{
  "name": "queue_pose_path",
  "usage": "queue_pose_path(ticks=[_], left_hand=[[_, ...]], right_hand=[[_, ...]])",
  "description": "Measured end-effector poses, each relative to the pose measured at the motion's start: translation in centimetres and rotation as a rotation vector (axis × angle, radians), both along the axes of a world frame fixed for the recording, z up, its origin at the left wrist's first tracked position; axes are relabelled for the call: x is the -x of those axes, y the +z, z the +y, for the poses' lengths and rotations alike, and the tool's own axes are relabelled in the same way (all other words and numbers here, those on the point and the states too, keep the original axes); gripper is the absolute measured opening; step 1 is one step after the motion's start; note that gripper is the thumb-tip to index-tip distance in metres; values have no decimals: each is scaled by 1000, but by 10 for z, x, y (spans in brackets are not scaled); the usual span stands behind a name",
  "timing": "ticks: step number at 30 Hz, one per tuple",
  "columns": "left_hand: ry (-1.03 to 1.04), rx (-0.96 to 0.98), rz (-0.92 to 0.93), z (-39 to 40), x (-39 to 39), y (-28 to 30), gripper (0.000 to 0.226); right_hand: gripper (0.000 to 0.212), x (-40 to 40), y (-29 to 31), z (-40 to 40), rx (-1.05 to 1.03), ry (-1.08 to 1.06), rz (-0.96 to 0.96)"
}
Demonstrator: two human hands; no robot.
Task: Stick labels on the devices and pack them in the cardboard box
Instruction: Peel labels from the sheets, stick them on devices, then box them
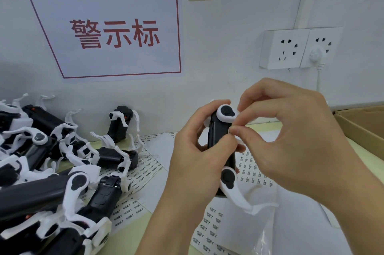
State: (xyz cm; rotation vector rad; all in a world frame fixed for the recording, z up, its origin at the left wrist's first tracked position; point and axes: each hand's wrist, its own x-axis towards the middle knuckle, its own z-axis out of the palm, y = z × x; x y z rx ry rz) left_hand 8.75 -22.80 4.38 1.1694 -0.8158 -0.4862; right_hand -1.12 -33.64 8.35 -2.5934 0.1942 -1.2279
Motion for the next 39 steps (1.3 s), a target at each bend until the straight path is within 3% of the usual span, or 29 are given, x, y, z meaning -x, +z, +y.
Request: queue_pose_path(ticks=[24,28,39], left_hand=[[20,-12,-46,1,0,2,42],[24,-17,-56,2,1,3,42],[31,-35,-79,3,0,3,46]], right_hand=[[7,-3,6,11,-8,-164,-4],[5,-7,6,6,-80,-93,-33],[21,-8,6,1,-145,-126,-84]])
